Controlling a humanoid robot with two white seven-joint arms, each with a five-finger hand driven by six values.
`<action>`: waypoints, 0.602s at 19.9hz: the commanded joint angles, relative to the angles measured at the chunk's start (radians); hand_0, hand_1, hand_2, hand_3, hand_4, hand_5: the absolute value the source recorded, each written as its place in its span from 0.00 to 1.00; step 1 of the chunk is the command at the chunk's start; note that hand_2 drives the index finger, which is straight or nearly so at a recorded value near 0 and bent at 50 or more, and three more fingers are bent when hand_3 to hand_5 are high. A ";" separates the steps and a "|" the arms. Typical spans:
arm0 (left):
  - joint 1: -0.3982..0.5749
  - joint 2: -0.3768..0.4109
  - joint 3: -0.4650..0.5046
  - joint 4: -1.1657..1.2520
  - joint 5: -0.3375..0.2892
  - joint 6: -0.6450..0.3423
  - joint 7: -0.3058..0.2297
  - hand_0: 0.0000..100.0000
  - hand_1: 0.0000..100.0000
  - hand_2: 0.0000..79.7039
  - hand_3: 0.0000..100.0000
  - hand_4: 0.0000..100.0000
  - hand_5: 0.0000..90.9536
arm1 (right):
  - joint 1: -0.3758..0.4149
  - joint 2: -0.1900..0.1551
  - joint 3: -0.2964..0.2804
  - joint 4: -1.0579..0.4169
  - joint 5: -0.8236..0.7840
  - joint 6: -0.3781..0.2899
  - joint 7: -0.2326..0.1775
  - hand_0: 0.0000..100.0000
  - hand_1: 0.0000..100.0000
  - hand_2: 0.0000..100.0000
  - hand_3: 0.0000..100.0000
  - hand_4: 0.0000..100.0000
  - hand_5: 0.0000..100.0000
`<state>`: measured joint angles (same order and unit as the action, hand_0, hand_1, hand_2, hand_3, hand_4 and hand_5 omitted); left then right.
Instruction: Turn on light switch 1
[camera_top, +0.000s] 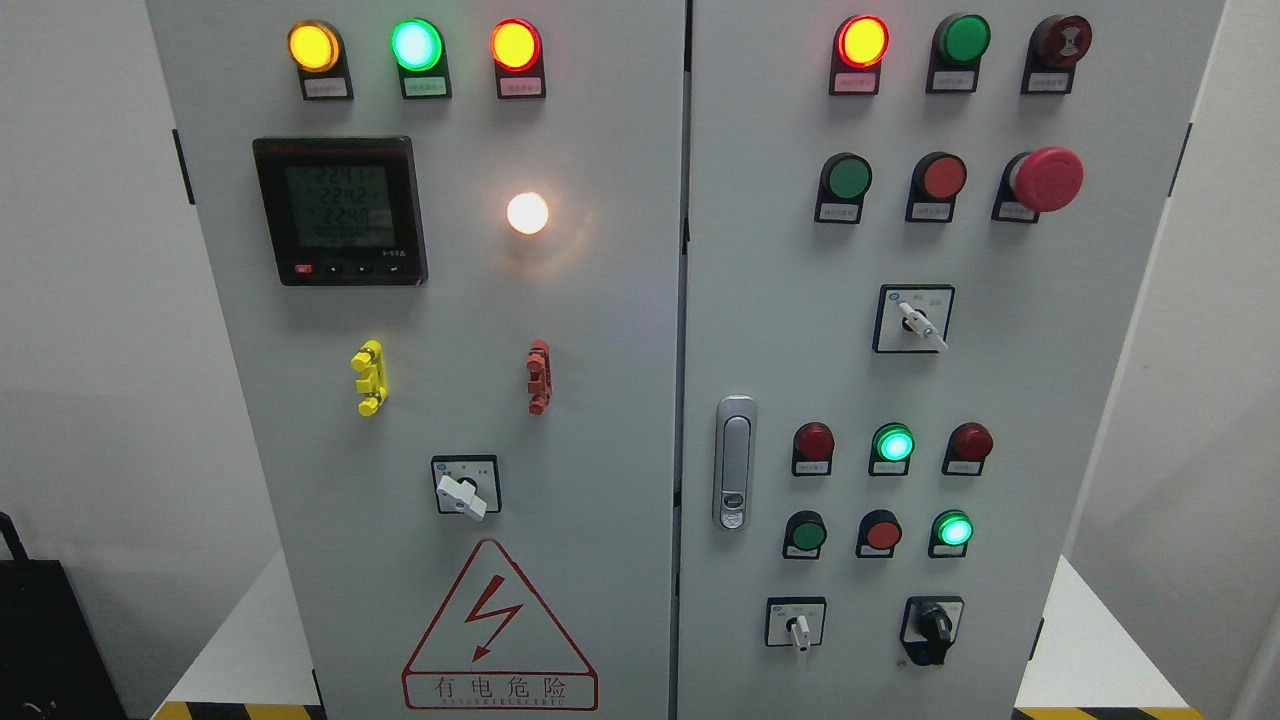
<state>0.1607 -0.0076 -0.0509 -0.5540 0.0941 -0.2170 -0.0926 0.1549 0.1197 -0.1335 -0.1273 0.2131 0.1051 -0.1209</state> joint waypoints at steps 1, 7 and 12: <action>-0.075 0.003 -0.110 0.543 -0.013 0.040 0.019 0.03 0.18 0.00 0.00 0.00 0.00 | 0.000 0.000 0.000 0.000 -0.001 -0.001 0.000 0.05 0.00 0.00 0.00 0.00 0.00; -0.073 -0.018 -0.168 0.543 -0.025 0.131 0.070 0.02 0.11 0.00 0.00 0.00 0.00 | 0.000 0.000 0.000 0.000 -0.001 -0.001 0.001 0.05 0.00 0.00 0.00 0.00 0.00; -0.073 -0.026 -0.170 0.543 -0.025 0.131 0.088 0.02 0.09 0.00 0.00 0.00 0.00 | 0.000 0.000 0.000 0.000 0.000 -0.001 0.001 0.05 0.00 0.00 0.00 0.00 0.00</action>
<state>0.0960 -0.0026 -0.1580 -0.1869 0.0731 -0.0893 -0.0112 0.1549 0.1197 -0.1335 -0.1273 0.2129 0.1051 -0.1205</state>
